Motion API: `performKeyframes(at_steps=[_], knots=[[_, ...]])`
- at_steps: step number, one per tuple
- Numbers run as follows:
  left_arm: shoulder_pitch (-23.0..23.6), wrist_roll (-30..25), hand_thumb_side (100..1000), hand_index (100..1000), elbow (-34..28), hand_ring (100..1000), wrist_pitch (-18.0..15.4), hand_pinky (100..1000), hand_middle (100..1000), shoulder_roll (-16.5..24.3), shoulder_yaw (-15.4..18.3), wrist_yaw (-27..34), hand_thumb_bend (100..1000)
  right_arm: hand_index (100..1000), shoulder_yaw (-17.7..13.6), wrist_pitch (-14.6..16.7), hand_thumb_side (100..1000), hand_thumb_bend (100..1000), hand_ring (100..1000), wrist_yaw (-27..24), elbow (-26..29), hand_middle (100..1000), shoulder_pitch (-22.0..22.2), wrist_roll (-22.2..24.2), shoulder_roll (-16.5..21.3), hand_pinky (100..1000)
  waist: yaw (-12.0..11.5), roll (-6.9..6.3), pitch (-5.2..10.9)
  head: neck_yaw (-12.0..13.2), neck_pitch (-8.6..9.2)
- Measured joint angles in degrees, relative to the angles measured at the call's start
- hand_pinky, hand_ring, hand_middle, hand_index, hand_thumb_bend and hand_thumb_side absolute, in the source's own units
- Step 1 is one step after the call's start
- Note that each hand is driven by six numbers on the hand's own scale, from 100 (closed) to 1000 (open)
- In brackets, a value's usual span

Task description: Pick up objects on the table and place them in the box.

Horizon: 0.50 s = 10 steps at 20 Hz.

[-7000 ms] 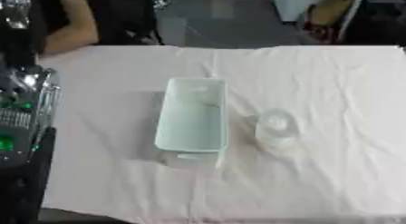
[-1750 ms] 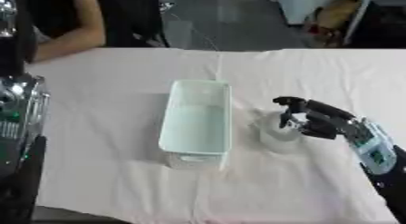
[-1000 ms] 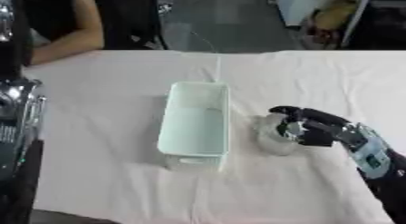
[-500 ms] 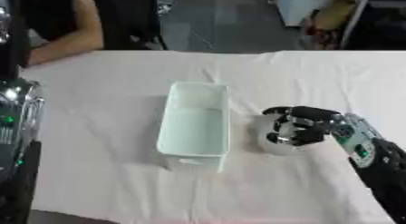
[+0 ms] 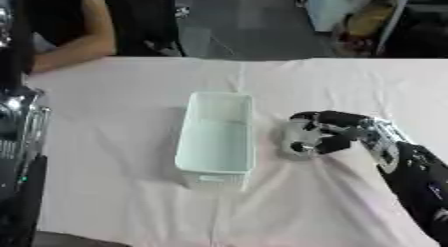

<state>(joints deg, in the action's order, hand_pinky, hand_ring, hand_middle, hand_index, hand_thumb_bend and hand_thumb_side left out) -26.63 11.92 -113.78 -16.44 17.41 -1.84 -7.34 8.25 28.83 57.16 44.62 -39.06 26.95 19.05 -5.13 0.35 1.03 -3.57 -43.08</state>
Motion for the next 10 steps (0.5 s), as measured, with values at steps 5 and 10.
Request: performKeyframes(at_steps=[5,10], knots=[[-0.2,0.1,775,770,0.0,594,-0.1,528,670,0.0,0.0,0.0,100,403,-0.7,2.0,272,100,338,3.6,-0.6,437,0.3,-8.3,-0.4,100,0.0,0.02,-0.15,0.0,0.01],[-0.2,0.1,774,770,0.0,594,-0.1,528,670,0.0,0.0,0.0,100,347,-0.6,4.7,307,100,152,2.5,2.5,284,2.8,-18.4,0.0,100,-0.1,0.02,-0.35,0.0,0.01]])
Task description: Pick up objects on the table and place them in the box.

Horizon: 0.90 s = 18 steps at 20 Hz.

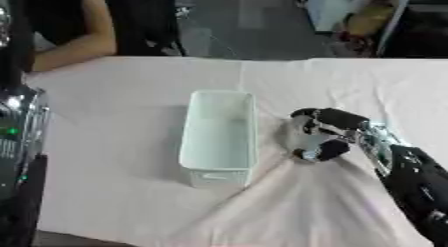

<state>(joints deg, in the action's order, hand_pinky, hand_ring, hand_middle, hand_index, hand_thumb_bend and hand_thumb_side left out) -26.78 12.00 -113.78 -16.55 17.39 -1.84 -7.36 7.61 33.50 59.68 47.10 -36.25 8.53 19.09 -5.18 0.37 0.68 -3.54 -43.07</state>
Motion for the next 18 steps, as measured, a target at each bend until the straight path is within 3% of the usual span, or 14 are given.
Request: performKeyframes(at_steps=[3,7,8,9,10,13,18], knots=[[0.0,0.0,773,770,0.0,594,0.0,528,670,0.0,0.0,0.0,100,339,0.4,0.4,246,109,133,-2.2,5.3,273,2.4,-2.4,1.2,100,0.0,0.0,-0.19,0.0,0.0],[0.0,0.0,774,770,0.0,594,0.0,528,670,0.0,0.0,-0.2,100,329,0.4,-1.2,176,111,135,-6.9,15.4,273,3.6,-1.6,4.2,100,0.1,0.0,-0.23,0.4,0.0],[0.0,0.0,774,769,0.0,594,0.0,528,670,0.0,0.0,-0.2,100,329,0.2,-2.0,163,124,137,-8.4,18.1,273,3.6,-1.0,4.9,100,0.2,0.01,-0.23,0.5,0.0],[0.0,0.0,773,769,0.0,594,0.0,528,670,0.0,0.0,-0.2,100,329,-0.1,-2.8,221,100,137,-9.9,20.8,275,3.6,-0.4,5.6,100,0.3,0.01,-0.23,0.5,0.0],[0.0,0.1,773,770,0.0,594,0.0,528,670,0.0,0.0,-0.3,100,330,-0.6,-3.7,143,138,138,-11.2,23.4,273,3.6,0.3,6.3,100,0.4,0.02,-0.23,0.6,0.0],[0.0,0.1,772,770,0.0,594,0.1,528,670,0.0,0.0,-0.3,100,329,-2.9,-7.0,137,125,130,-14.5,30.6,275,2.7,1.5,8.2,100,0.6,0.02,-0.14,0.7,0.0],[0.0,0.1,771,770,0.0,594,0.1,529,670,0.0,0.1,-0.3,100,330,-4.7,-11.0,151,100,133,-16.9,35.2,279,0.9,2.6,8.6,100,0.5,0.04,0.04,0.7,0.31]])
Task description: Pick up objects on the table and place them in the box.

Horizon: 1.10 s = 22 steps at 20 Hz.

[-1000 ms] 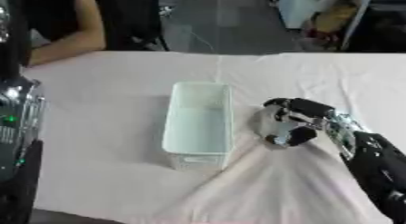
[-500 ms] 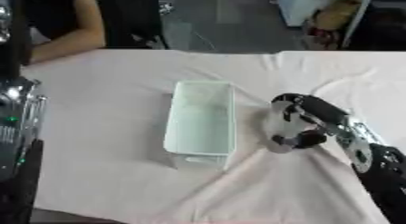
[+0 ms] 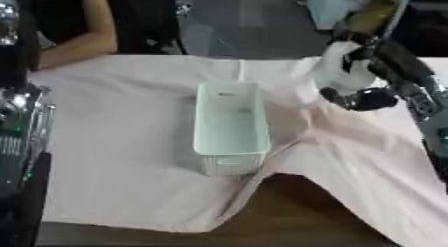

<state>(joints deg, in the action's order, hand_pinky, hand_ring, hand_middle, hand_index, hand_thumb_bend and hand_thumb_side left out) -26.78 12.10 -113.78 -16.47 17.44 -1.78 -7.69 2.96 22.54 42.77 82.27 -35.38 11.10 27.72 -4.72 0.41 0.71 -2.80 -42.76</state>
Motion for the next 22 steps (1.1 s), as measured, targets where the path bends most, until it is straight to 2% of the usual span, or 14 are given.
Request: performKeyframes(at_steps=[4,9,16,22], knots=[[0.0,0.0,772,770,0.0,594,0.0,528,670,0.0,0.0,0.0,100,332,0.4,-0.1,163,100,137,-1.0,-0.6,281,-0.7,0.6,-0.4,100,-0.1,0.0,0.0,0.0,0.12],[0.0,-0.1,771,770,0.0,594,0.0,528,669,0.0,0.0,0.0,100,334,4.0,2.8,190,100,138,-2.5,-4.1,285,-4.3,3.2,-2.7,100,-0.7,0.01,0.0,-0.3,0.13],[0.0,-0.2,777,770,0.0,594,-0.1,527,670,-0.5,-0.4,0.2,100,338,8.1,8.4,228,100,139,-3.7,-13.3,291,-8.8,8.0,-10.2,100,-0.8,0.06,-0.05,-1.3,0.14],[-0.1,-0.6,778,769,0.0,594,-0.1,526,670,-0.6,-0.7,0.4,100,340,8.5,10.5,251,100,144,-0.7,-21.2,298,-11.0,9.1,-16.3,100,-0.8,0.06,-0.12,-1.8,0.14]])
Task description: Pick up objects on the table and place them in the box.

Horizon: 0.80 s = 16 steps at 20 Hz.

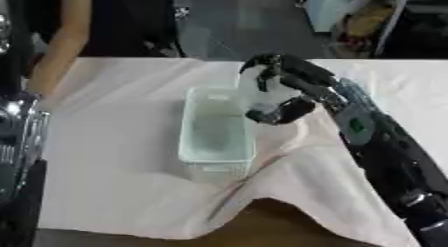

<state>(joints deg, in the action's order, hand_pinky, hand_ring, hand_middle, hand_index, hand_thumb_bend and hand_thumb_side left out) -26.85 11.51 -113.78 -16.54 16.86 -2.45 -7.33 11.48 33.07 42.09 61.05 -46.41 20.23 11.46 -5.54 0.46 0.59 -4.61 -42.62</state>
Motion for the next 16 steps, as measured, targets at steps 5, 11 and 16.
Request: performKeyframes(at_steps=[5,11,16], knots=[[0.0,-0.1,779,770,0.0,594,0.0,526,670,-0.4,-0.1,0.0,100,343,0.0,1.4,250,100,148,2.8,-4.5,301,-0.5,-0.8,-3.3,100,0.0,-0.01,-0.11,-0.5,0.0],[-0.5,-0.2,779,770,0.0,594,-0.1,526,670,-0.4,-0.2,0.1,100,350,1.0,3.6,281,100,164,5.7,-6.7,310,-0.9,-1.1,-5.7,100,0.0,-0.01,-0.16,-0.5,0.01],[-0.5,-0.4,779,770,0.0,594,0.0,526,670,-0.4,-0.4,0.2,100,716,2.8,6.2,607,100,553,7.0,-7.5,661,-0.9,0.5,-6.7,389,0.0,-0.01,-0.16,-0.5,0.03]])
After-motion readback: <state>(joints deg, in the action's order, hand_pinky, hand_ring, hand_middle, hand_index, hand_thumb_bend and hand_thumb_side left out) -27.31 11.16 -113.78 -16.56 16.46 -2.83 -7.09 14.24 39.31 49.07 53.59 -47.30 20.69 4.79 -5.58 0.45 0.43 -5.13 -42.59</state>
